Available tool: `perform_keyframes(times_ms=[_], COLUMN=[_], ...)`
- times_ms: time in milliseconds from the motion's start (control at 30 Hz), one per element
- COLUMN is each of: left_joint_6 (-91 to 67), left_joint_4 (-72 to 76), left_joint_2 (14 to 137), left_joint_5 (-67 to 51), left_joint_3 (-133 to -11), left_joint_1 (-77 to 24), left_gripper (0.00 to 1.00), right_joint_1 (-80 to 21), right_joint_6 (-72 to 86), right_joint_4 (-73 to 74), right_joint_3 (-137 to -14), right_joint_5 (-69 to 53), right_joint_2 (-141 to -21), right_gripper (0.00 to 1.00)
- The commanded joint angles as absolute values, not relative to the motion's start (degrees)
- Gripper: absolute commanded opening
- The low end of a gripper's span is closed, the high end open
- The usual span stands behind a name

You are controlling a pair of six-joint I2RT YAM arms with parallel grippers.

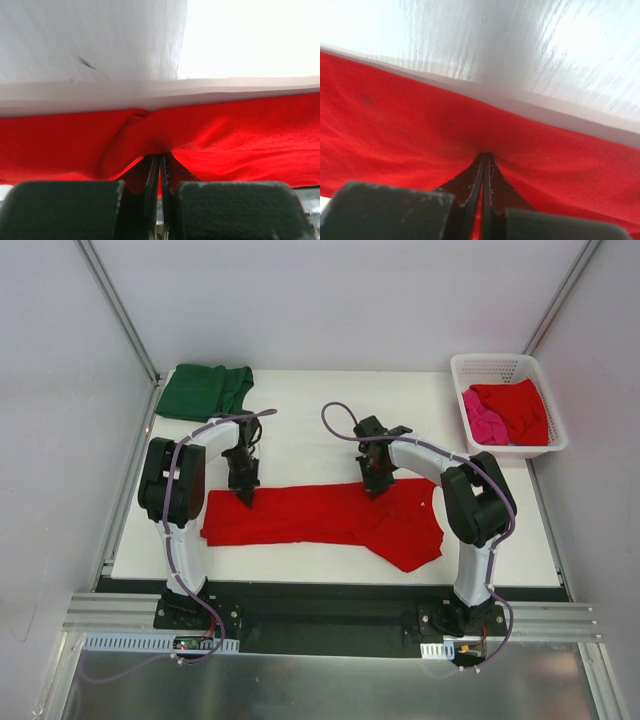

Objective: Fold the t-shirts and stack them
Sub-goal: Fold the tshirt

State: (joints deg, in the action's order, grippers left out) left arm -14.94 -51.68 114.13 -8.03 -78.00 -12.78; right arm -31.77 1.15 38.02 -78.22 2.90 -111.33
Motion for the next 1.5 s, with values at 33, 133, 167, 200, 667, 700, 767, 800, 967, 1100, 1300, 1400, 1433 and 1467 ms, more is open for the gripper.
perform_keyframes(times_ms=[33, 133, 167, 200, 667, 700, 767, 800, 967, 1100, 1300, 1400, 1433, 1467], left_joint_6=[-13.89, -14.24, -14.24, -14.41, -14.77, -14.85, -14.85, -14.94, -15.29, -15.91, -17.67, -18.02, -18.02, -18.02], left_joint_4=[-48.08, -48.08, -47.99, -48.08, -47.29, -47.02, -46.23, -45.45, -45.0, -45.0, -44.74, -44.12, -44.03, -43.86], left_joint_2=[115.4, 115.66, 115.66, 115.66, 112.16, 108.93, 104.44, 99.28, 84.67, 80.42, 78.93, 77.0, 76.56, 75.68], left_joint_5=[-2.29, -1.58, -1.32, -0.54, 0.09, 0.09, -1.06, -0.97, -0.27, -0.35, -3.43, -3.16, -3.08, -2.9], left_joint_3=[-81.12, -82.26, -82.87, -83.14, -86.4, -85.7, -82.98, -82.01, -77.52, -74.8, -71.9, -71.28, -71.28, -71.19], left_joint_1=[-12.83, -12.92, -12.83, -12.83, -13.18, -13.44, -13.71, -13.88, -13.97, -14.06, -14.15, -14.24, -14.33, -14.33], left_gripper=[0.0, 0.0, 0.0, 0.0, 0.0, 0.06, 0.09, 0.39, 0.99, 0.99, 0.99, 0.99, 0.99, 0.99], right_joint_1=[-31.82, -31.64, -31.64, -31.55, -30.24, -30.41, -30.58, -30.76, -32.69, -35.85, -45.15, -50.33, -51.67, -54.38], right_joint_6=[0.35, 0.35, 0.35, 0.35, -1.06, -0.36, -0.18, -0.18, 3.07, 7.02, 15.2, 18.8, 19.77, 22.3], right_joint_4=[33.23, 31.47, 31.12, 30.59, 27.07, 27.24, 27.77, 28.12, 34.7, 41.9, 46.93, 49.03, 49.39, 50.26], right_joint_3=[-79.63, -79.63, -79.72, -79.8, -82.71, -82.1, -79.03, -77.97, -70.25, -64.26, -51.89, -45.56, -43.7, -42.38], right_joint_5=[5.44, 7.2, 7.9, 8.52, 13.81, 13.02, 11.34, 11.6, 12.22, 10.11, 14.31, 19.14, 20.64, 22.05], right_joint_2=[-111.18, -110.66, -110.39, -110.22, -107.32, -105.92, -100.67, -98.63, -83.36, -73.32, -59.09, -54.51, -53.62, -52.92], right_gripper=[0.01, 0.01, 0.01, 0.01, 0.01, 0.02, 0.03, 0.05, 0.38, 0.43, 0.43, 0.43, 0.43, 0.43])
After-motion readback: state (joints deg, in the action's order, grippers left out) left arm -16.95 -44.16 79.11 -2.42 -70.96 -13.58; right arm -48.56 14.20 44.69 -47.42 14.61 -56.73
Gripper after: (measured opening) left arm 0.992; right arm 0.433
